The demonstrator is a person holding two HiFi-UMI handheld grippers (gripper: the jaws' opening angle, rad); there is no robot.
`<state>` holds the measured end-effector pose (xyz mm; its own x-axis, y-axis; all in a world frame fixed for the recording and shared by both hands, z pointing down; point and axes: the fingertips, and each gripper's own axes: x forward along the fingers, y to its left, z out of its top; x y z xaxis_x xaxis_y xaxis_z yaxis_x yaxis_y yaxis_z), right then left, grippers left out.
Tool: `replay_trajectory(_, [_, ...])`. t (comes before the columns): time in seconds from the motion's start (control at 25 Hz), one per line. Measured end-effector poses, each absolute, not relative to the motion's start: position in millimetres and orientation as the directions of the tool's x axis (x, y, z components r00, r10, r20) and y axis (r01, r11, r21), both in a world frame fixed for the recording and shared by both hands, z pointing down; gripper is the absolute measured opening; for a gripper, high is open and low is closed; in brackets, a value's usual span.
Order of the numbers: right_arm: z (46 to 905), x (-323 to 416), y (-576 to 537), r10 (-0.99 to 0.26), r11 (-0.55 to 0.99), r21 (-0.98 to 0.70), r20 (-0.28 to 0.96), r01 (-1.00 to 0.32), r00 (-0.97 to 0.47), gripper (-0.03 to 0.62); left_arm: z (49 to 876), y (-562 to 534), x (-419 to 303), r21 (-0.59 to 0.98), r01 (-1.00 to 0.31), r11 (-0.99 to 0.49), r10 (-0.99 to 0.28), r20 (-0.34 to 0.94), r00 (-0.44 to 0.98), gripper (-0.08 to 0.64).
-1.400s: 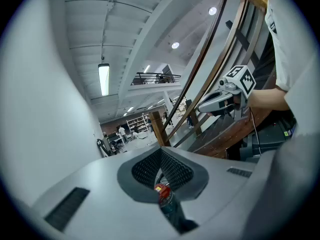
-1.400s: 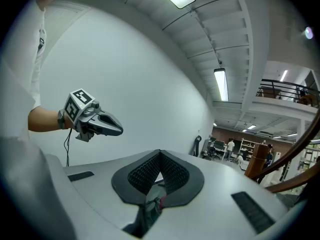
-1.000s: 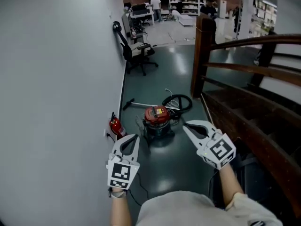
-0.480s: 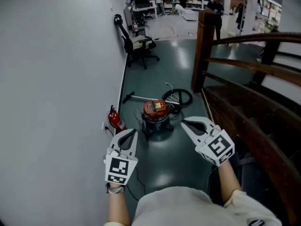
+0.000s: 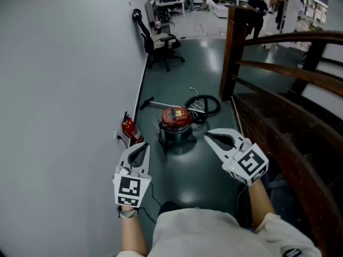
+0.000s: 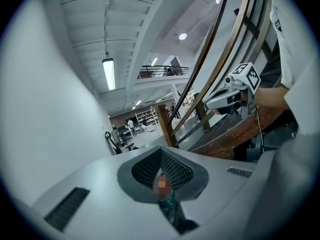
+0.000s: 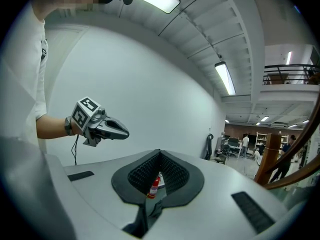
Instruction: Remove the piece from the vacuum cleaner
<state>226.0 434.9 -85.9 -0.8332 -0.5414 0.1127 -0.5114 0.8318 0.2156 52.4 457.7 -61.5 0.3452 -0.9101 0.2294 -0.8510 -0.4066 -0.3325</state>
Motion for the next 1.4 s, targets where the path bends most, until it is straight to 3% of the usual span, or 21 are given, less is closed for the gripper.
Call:
replay_trajectory(0.52, [-80.7, 245.3, 405.8, -0.542, 0.835, 0.174, 0.101, -0.522, -0.834, 0.028, -52.9, 430.2, 69.3, -0.326, -0.850, -0.414, -0.905, 0.243, 0.348, 0.000])
replay_trajectory(1.4, [-66.2, 178.4, 255.5, -0.605, 0.795, 0.192, 0.172, -0.576, -0.777, 0.028, -35.0, 267.7, 4.6, -0.295, -0.826, -0.480, -0.872, 0.263, 0.412, 0.000])
